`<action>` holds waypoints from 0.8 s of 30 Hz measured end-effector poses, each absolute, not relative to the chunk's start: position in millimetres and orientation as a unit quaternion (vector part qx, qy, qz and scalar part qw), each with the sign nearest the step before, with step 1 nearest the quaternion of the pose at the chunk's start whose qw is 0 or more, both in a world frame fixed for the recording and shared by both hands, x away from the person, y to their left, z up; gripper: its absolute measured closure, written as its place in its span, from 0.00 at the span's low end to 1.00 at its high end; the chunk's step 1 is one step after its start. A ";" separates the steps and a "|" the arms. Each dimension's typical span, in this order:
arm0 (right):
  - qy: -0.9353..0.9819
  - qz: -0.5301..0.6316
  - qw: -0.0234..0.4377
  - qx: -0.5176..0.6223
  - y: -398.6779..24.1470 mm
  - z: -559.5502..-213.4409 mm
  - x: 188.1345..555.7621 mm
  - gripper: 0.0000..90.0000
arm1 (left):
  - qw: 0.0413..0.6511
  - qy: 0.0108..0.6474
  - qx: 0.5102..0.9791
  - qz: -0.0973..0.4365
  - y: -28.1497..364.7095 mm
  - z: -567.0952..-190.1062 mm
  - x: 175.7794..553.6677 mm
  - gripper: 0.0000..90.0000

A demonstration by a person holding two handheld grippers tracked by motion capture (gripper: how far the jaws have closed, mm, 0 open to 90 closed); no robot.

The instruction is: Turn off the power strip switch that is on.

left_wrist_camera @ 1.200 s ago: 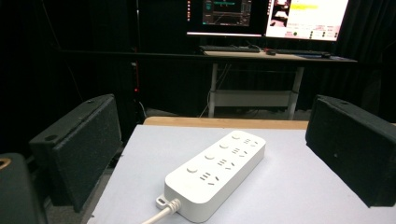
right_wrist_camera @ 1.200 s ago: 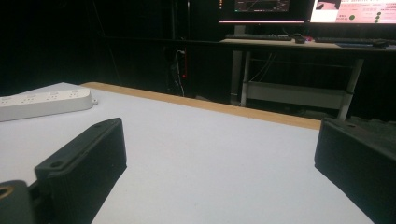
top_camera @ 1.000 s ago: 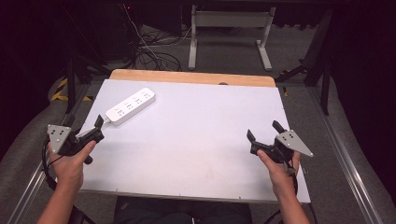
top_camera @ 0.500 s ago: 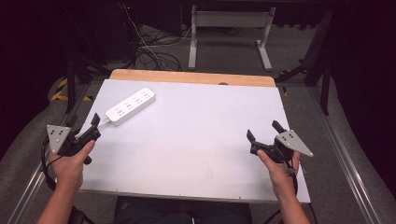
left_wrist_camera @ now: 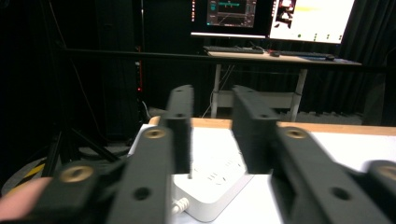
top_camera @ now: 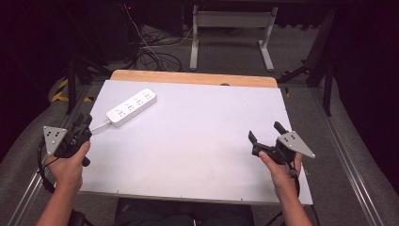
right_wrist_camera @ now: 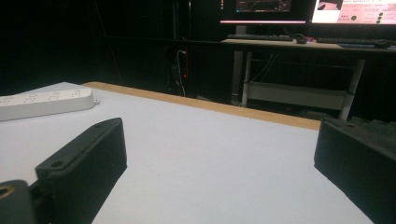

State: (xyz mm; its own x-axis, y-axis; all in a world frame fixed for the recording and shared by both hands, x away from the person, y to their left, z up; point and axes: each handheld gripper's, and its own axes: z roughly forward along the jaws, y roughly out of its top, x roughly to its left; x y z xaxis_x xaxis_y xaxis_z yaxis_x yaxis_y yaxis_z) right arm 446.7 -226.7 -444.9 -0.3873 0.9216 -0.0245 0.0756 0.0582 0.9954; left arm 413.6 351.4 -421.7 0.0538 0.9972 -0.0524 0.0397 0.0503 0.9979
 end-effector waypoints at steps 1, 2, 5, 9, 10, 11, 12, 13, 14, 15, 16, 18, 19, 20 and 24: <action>0.620 0.556 0.381 0.402 -226.8 -444.8 446.6 0.03 | 0.514 0.511 0.514 0.459 351.9 -420.6 413.3 0.92; 0.620 0.556 0.381 0.402 -226.9 -444.8 446.6 0.03 | 0.516 0.510 0.517 0.454 352.6 -419.4 413.1 0.97; 0.619 0.556 0.381 0.403 -226.9 -444.8 446.5 0.03 | 0.526 0.510 0.521 0.438 354.2 -415.2 412.5 1.00; 0.621 0.556 0.381 0.402 -226.3 -445.1 446.7 0.03 | 0.519 0.504 0.529 0.443 354.6 -411.5 415.5 1.00; 0.621 0.555 0.381 0.402 -226.2 -445.1 446.7 0.03 | 0.515 0.504 0.532 0.446 355.2 -410.3 416.7 1.00; 0.621 0.555 0.381 0.401 -226.1 -445.0 446.8 0.03 | 0.511 0.505 0.533 0.447 355.1 -409.0 417.7 1.00; 0.621 0.556 0.381 0.401 -226.0 -444.9 446.7 0.03 | 0.503 0.504 0.541 0.447 356.2 -406.8 418.7 1.00; 0.620 0.556 0.381 0.401 -226.0 -444.9 446.6 0.03 | 0.501 0.504 0.543 0.447 356.7 -404.7 420.4 1.00; 0.621 0.556 0.381 0.401 -225.9 -444.9 446.5 0.03 | 0.500 0.503 0.545 0.447 357.4 -402.3 422.1 1.00; 0.621 0.556 0.380 0.400 -225.8 -445.0 446.5 0.03 | 0.495 0.503 0.550 0.447 358.2 -399.8 424.2 1.00; 0.622 0.557 0.379 0.400 -225.7 -445.2 446.7 0.03 | 0.487 0.505 0.557 0.445 358.8 -397.3 426.7 1.00; 0.622 0.556 0.379 0.400 -225.6 -445.2 447.0 0.03 | 0.480 0.508 0.566 0.437 360.4 -393.9 432.7 1.00; 0.622 0.557 0.379 0.400 -225.4 -445.2 447.1 0.03 | 0.478 0.512 0.570 0.430 360.8 -392.6 436.2 1.00; 0.622 0.557 0.378 0.401 -225.2 -445.1 447.1 0.03 | 0.474 0.513 0.576 0.425 361.3 -391.3 439.6 1.00; 0.624 0.556 0.378 0.399 -225.0 -445.2 447.7 0.03 | 0.456 0.513 0.595 0.418 361.6 -384.4 453.8 1.00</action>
